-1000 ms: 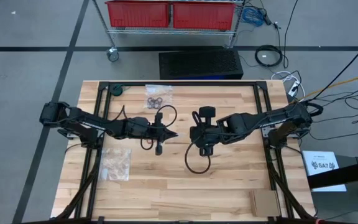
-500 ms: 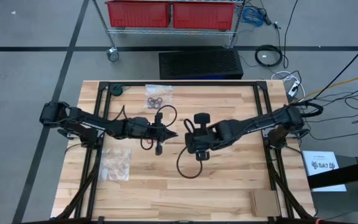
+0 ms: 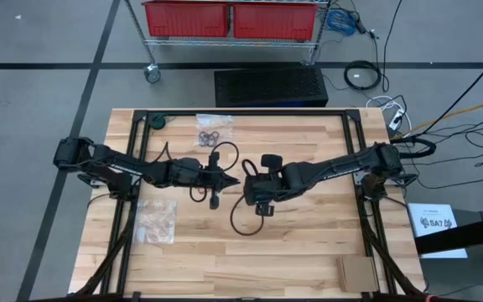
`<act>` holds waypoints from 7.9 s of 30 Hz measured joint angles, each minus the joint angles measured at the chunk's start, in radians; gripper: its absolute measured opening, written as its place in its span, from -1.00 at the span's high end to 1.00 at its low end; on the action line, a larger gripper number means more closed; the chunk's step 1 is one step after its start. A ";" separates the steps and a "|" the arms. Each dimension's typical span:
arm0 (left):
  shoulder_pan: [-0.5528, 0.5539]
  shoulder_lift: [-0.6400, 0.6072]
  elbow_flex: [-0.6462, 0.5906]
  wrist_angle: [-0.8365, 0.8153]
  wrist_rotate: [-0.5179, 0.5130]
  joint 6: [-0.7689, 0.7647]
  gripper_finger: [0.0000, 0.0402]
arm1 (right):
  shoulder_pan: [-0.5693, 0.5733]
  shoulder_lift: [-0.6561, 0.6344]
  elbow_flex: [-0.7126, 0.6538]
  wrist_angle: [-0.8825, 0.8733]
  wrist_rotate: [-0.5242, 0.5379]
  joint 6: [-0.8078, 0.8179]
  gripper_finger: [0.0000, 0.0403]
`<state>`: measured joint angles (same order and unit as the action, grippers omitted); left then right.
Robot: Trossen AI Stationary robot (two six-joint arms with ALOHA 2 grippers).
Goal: Sort rubber bands
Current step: Put the yellow rubber band into the transparent zip bag, then close the bottom right transparent zip bag
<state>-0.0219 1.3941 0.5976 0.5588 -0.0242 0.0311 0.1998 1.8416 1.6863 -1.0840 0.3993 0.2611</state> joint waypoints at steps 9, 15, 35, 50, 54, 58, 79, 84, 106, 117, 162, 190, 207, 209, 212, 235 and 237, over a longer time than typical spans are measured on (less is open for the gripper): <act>0.000 0.000 0.000 0.000 0.002 0.000 0.99 | -0.045 0.000 0.000 0.048 -0.119 0.016 1.00; 0.000 0.000 0.000 0.000 0.004 0.000 0.99 | -0.077 0.017 0.000 0.070 -0.167 0.022 1.00; 0.000 0.000 0.001 0.004 0.006 0.000 0.99 | -0.116 0.038 0.024 0.056 -0.297 -0.009 0.32; 0.000 0.000 0.001 0.000 0.010 0.000 0.99 | -0.147 -0.069 0.027 -0.148 -0.287 -0.019 0.24; 0.000 0.000 0.001 -0.002 0.014 0.000 0.99 | -0.148 -0.142 0.026 -0.308 -0.346 0.099 0.25; 0.000 0.000 0.001 -0.022 0.014 0.000 0.99 | -0.102 -0.236 0.001 -0.352 -0.313 0.173 0.26; -0.066 0.029 0.040 -0.087 0.174 0.029 0.95 | 0.134 -0.551 -0.796 0.583 -0.223 0.351 0.97; -0.087 0.130 0.040 -0.013 0.186 0.029 0.72 | 0.146 -0.551 -0.798 0.653 -0.222 0.382 0.99; -0.093 0.211 0.048 0.094 0.207 -0.079 0.23 | 0.123 -0.313 -0.798 0.777 -0.144 0.226 1.00; -0.273 0.201 0.047 -0.049 0.187 -0.069 0.87 | -0.174 -0.087 -0.798 1.098 -0.404 -0.192 1.00; -0.479 0.161 0.033 -0.057 -0.399 -0.328 0.98 | 0.060 -0.125 -0.804 0.747 -0.377 0.044 1.00; -0.473 0.164 -0.110 -0.097 -0.621 -0.836 0.97 | -0.082 -0.225 -0.803 0.866 -0.327 -0.112 0.71; -0.401 0.164 -0.110 -0.097 -0.471 -0.804 0.47 | -0.236 0.083 -0.540 0.686 -0.610 -0.530 0.22; -0.392 0.164 -0.110 -0.098 -0.468 -0.799 0.46 | -0.237 0.121 -0.467 0.588 -0.607 -0.542 0.32; -0.376 0.163 -0.110 -0.098 -0.467 -0.754 0.46 | -0.237 0.156 -0.393 0.496 -0.600 -0.551 0.57; -0.106 0.109 -0.110 0.060 -0.216 -0.351 0.93 | -0.267 -0.167 -0.343 0.350 -0.310 -0.458 1.00; -0.097 0.109 -0.109 0.144 -0.215 -0.296 0.89 | -0.244 -0.213 -0.370 0.348 -0.283 -0.430 1.00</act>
<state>-0.1192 1.5028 0.4881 0.7031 -0.2394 -0.2652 -0.0439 1.6282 1.3166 -0.7359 0.1164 -0.1685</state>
